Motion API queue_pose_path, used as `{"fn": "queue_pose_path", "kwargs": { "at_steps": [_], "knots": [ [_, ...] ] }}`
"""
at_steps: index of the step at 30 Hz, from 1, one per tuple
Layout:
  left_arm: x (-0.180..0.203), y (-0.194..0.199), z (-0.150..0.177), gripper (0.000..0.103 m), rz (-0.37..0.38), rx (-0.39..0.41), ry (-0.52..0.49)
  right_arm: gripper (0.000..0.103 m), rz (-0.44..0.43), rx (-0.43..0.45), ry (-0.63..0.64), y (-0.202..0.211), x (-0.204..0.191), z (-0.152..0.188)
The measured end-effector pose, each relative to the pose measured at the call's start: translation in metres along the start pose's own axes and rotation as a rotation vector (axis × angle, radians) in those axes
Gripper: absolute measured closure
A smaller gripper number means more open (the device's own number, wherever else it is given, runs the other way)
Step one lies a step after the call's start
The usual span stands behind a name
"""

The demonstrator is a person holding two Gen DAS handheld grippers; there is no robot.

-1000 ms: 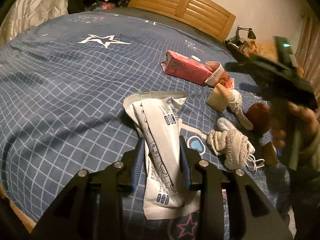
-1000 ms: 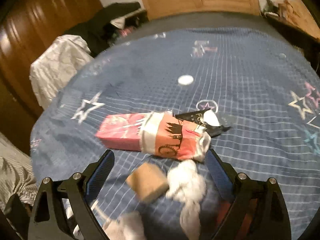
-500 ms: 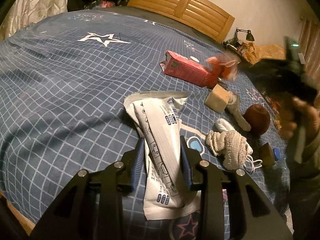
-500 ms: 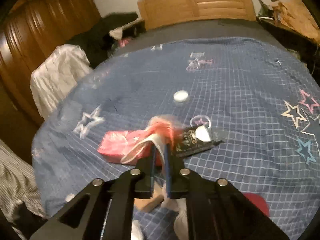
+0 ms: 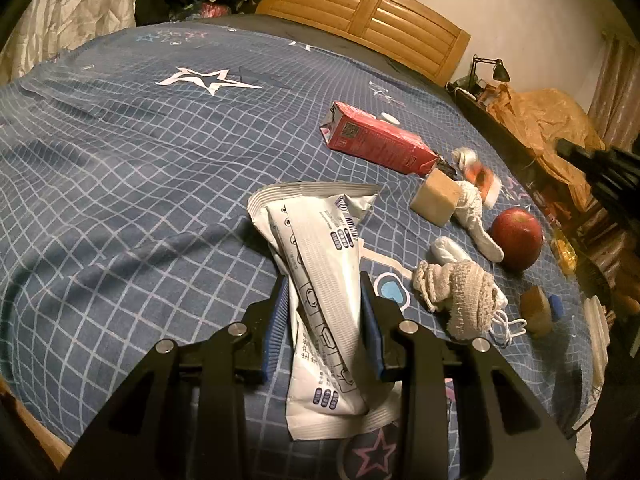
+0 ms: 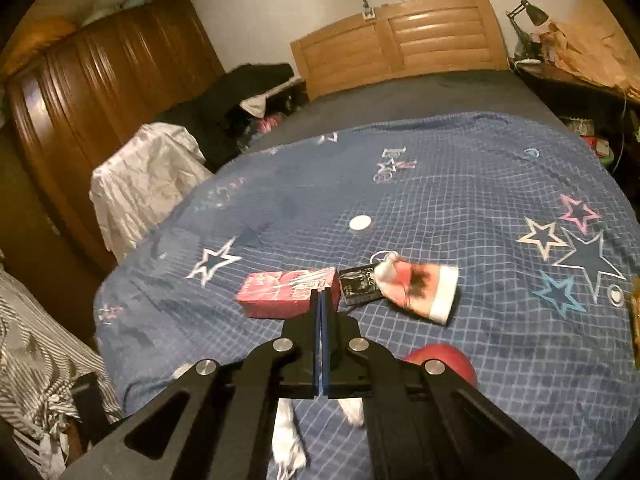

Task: Collect trash
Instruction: 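Grasp the red-white paper bag with right tool and lift it while left tool holds wrapper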

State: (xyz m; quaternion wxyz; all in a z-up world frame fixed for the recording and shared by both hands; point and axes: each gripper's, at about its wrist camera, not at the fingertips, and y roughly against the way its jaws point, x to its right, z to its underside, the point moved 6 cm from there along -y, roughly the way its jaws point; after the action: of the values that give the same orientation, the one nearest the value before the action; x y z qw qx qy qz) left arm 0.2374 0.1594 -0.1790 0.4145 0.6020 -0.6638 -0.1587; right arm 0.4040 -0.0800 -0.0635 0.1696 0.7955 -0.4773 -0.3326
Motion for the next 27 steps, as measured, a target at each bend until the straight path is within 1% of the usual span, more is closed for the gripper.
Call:
{"fn": "queue_pose_path", "kwargs": {
  "at_steps": [2, 3, 4, 5, 6, 7, 8, 9, 10, 11, 12, 14, 15, 17, 18, 19, 20, 21, 22, 23, 24, 27],
  "knots": [
    [-0.001, 0.0, 0.0, 0.07, 0.003, 0.001, 0.001, 0.101, 0.012, 0.0, -0.001, 0.008, 0.008, 0.0],
    [-0.001, 0.0, 0.0, 0.07, 0.002, 0.001, 0.002, 0.099, 0.049, -0.002, 0.014, 0.008, 0.017, -0.002],
    [-0.001, 0.0, 0.0, 0.07, 0.002, 0.002, 0.002, 0.093, 0.082, -0.033, 0.035, 0.003, 0.025, -0.004],
    [-0.001, 0.0, 0.0, 0.07, 0.001, 0.002, 0.0, 0.065, 0.096, -0.084, 0.053, -0.008, 0.032, -0.005],
    [-0.001, 0.0, 0.0, 0.07, 0.001, 0.002, 0.0, 0.03, 0.11, -0.116, 0.067, -0.017, 0.036, -0.006],
    [-0.001, 0.0, 0.001, 0.07, 0.003, 0.001, 0.003, 0.021, 0.149, -0.147, 0.102, -0.029, 0.042, -0.007],
    [-0.001, 0.0, 0.0, 0.069, 0.005, 0.0, 0.004, 0.02, 0.196, -0.164, 0.141, -0.039, 0.046, -0.009],
    [-0.001, 0.001, 0.001, 0.069, 0.006, 0.0, 0.002, 0.02, 0.238, -0.216, 0.199, -0.056, 0.051, -0.014],
    [-0.001, 0.0, 0.001, 0.069, 0.009, -0.002, 0.001, 0.02, 0.236, -0.265, 0.226, -0.069, 0.053, -0.016],
    [-0.001, 0.0, 0.001, 0.069, 0.013, -0.004, 0.003, 0.018, 0.226, -0.313, 0.242, -0.082, 0.054, -0.017],
    [-0.001, 0.001, 0.001, 0.069, 0.015, -0.006, 0.006, 0.016, 0.227, -0.384, 0.277, -0.1, 0.057, -0.019],
    [-0.002, 0.001, 0.0, 0.069, 0.021, -0.012, 0.013, 0.016, 0.245, -0.448, 0.345, -0.121, 0.063, -0.019],
    [-0.003, 0.001, 0.0, 0.069, 0.022, -0.014, 0.014, 0.016, 0.254, -0.509, 0.406, -0.136, 0.065, -0.015],
    [-0.003, 0.001, -0.001, 0.069, 0.023, -0.016, 0.014, 0.016, 0.262, -0.593, 0.464, -0.154, 0.071, -0.005],
    [-0.004, 0.001, -0.001, 0.069, 0.025, -0.019, 0.016, 0.018, 0.311, -0.655, 0.498, -0.166, 0.083, 0.005],
    [-0.005, 0.001, -0.002, 0.069, 0.029, -0.022, 0.02, 0.024, 0.314, -0.694, 0.495, -0.172, 0.091, 0.012],
    [-0.006, 0.001, -0.003, 0.069, 0.034, -0.025, 0.024, 0.028, 0.299, -0.691, 0.48, -0.173, 0.093, 0.013],
    [-0.007, 0.001, -0.003, 0.068, 0.039, -0.027, 0.026, 0.038, 0.265, -0.674, 0.469, -0.169, 0.092, 0.011],
    [-0.008, 0.001, -0.003, 0.068, 0.047, -0.029, 0.026, 0.045, 0.247, -0.651, 0.467, -0.163, 0.09, 0.008],
    [-0.008, 0.0, -0.004, 0.068, 0.054, -0.029, 0.026, 0.062, 0.266, -0.624, 0.461, -0.157, 0.092, 0.003],
    [-0.008, 0.0, -0.003, 0.067, 0.059, -0.03, 0.028, 0.075, 0.282, -0.602, 0.457, -0.152, 0.093, -0.001],
    [-0.009, 0.0, -0.004, 0.067, 0.069, -0.036, 0.047, 0.078, 0.257, -0.496, 0.463, -0.12, 0.079, -0.015]
  ]
}}
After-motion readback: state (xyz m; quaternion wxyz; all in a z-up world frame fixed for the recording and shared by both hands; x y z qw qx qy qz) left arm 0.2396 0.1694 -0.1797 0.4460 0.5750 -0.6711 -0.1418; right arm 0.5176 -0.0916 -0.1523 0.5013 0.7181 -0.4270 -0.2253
